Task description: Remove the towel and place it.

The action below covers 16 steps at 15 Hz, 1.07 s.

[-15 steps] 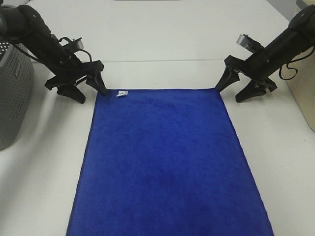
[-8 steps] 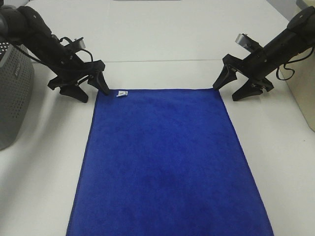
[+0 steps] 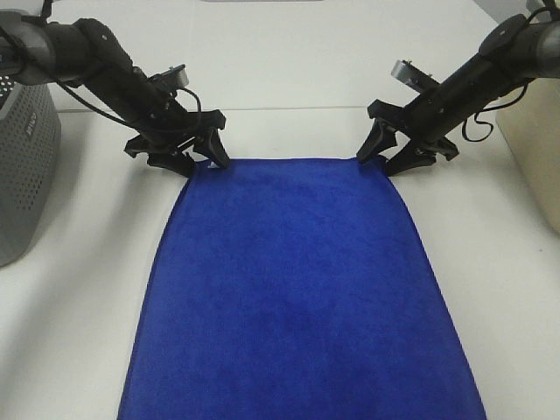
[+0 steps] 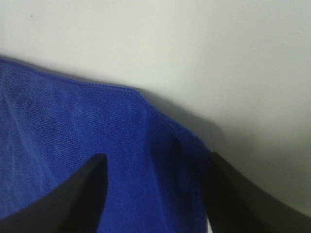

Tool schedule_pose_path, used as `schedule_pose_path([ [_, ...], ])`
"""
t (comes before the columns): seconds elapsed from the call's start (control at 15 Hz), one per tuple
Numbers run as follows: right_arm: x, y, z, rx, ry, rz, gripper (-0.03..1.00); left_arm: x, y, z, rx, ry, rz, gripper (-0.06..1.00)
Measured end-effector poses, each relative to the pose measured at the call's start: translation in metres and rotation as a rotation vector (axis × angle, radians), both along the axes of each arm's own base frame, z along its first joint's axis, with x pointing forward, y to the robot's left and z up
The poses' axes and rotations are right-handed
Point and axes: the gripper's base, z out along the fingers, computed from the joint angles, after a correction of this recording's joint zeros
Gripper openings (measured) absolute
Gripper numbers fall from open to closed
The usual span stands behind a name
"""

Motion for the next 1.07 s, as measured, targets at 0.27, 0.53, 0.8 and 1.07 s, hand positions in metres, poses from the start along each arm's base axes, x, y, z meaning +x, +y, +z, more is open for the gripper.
schedule_pose_path([
  [0.27, 0.002, 0.013, -0.007, -0.044, -0.038, 0.02, 0.16, 0.0, -0.003, -0.006, 0.005, -0.004, 0.001, 0.21],
  [0.53, 0.002, 0.012, -0.007, -0.055, -0.047, 0.019, 0.01, 0.001, -0.003, -0.01, 0.012, -0.018, -0.01, 0.01],
  [0.8, 0.01, 0.011, -0.001, -0.082, -0.104, 0.022, 0.01, 0.006, -0.003, -0.008, 0.021, -0.084, 0.006, 0.01],
  [1.07, 0.034, 0.009, 0.011, -0.144, -0.253, 0.016, 0.01, 0.018, 0.001, -0.002, 0.052, -0.225, 0.066, 0.01],
])
